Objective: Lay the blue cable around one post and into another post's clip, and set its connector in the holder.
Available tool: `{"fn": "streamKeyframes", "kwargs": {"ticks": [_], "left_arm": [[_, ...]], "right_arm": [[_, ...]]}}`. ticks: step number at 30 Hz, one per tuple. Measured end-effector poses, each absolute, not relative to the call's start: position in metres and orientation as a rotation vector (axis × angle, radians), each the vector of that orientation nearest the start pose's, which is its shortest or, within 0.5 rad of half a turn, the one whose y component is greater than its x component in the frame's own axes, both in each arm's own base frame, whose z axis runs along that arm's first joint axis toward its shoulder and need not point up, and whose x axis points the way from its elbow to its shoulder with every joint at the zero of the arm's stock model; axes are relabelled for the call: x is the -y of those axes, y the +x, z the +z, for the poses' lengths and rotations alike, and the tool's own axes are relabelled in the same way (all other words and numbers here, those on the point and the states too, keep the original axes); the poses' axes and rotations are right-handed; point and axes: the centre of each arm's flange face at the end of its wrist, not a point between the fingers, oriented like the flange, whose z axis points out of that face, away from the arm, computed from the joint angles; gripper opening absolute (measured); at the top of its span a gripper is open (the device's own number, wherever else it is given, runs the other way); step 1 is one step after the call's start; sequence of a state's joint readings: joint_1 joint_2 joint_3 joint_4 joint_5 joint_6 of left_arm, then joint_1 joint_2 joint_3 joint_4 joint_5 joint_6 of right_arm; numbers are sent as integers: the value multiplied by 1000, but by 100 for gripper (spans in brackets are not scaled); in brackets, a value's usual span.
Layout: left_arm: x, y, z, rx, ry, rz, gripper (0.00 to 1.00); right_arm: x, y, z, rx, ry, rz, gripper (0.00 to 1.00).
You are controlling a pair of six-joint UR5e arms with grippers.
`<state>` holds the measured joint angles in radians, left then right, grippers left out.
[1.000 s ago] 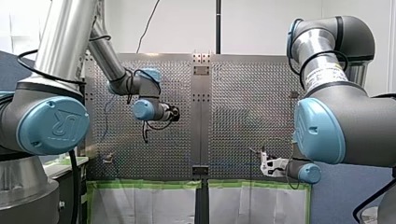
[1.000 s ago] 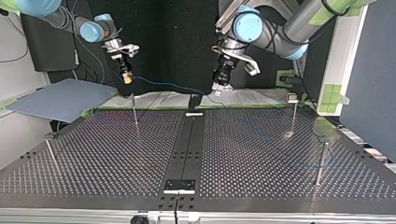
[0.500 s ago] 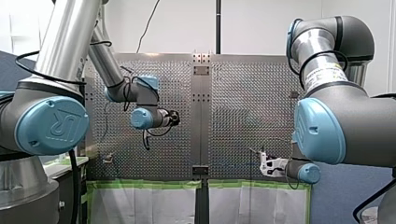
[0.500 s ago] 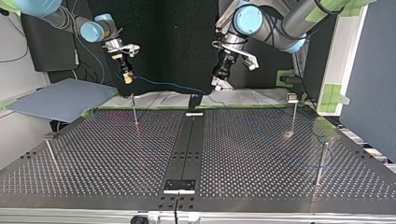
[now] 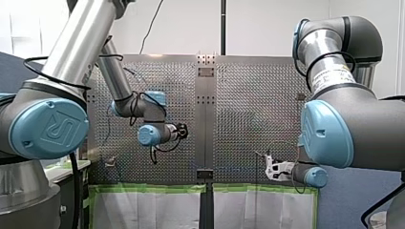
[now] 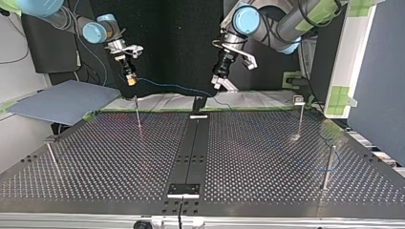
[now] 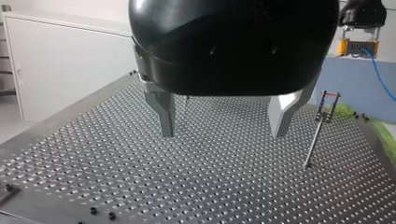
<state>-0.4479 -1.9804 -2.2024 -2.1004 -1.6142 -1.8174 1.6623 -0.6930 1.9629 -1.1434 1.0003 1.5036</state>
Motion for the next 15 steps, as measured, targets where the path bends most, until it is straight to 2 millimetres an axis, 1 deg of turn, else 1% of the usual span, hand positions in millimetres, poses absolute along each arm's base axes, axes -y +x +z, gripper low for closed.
{"fn": "streamKeyframes", "kwargs": {"ticks": [4, 6, 15], "left_arm": [[322, 363, 101, -1593, 130, -512, 100], [324, 362, 98, -1590, 132, -516, 100], [338, 368, 104, -1551, 142, -540, 100]], "right_arm": [[495, 233, -50, 867, 1782, 1603, 0], [495, 233, -50, 867, 1782, 1603, 0], [494, 234, -50, 867, 1782, 1603, 0]]}}
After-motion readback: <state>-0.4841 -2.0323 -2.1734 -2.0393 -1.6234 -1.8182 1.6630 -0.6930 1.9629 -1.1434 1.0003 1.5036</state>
